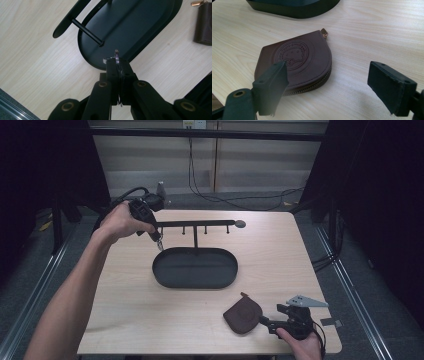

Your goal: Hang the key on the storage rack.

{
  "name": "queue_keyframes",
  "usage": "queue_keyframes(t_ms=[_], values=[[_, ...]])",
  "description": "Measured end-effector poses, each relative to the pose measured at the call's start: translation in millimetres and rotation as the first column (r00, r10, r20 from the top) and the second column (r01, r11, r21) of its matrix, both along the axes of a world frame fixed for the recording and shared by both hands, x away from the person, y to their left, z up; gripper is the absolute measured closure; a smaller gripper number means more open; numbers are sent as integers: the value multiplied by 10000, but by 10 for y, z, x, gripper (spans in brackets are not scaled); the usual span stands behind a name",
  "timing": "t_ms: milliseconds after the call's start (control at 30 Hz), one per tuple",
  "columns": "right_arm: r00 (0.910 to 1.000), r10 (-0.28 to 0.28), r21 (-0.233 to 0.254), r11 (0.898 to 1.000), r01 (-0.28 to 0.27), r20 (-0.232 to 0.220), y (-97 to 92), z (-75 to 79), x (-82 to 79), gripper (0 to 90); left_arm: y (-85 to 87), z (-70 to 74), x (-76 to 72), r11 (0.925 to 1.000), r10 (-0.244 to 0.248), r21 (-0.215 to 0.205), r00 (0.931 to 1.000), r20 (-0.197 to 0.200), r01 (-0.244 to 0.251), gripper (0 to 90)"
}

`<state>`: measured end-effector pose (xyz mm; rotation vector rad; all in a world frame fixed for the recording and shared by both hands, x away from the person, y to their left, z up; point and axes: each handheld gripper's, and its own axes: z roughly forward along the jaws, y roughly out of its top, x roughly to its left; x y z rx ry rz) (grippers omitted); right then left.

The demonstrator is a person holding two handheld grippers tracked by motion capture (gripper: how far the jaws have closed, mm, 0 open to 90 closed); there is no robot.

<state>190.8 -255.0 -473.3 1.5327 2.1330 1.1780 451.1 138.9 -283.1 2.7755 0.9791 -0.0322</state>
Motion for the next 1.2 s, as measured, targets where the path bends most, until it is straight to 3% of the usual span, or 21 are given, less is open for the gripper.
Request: queue_keyframes(t_ms=[167, 400, 1200], values=[[10000, 9, 2, 10000, -9, -6, 2, 1, -1, 164, -30, -5, 75, 10000, 55, -75, 10000, -60, -55, 890], [10000, 30, 12, 10000, -30, -11, -1, -3, 2, 164, -27, -20, 134, 9996, 222, 152, 9997, -54, -222, 889], [10000, 48, -8, 10000, -48, -39, 3, -2, 2, 164, 11, -46, 203, 9988, 476, 139, 9988, 149, -478, 875]])
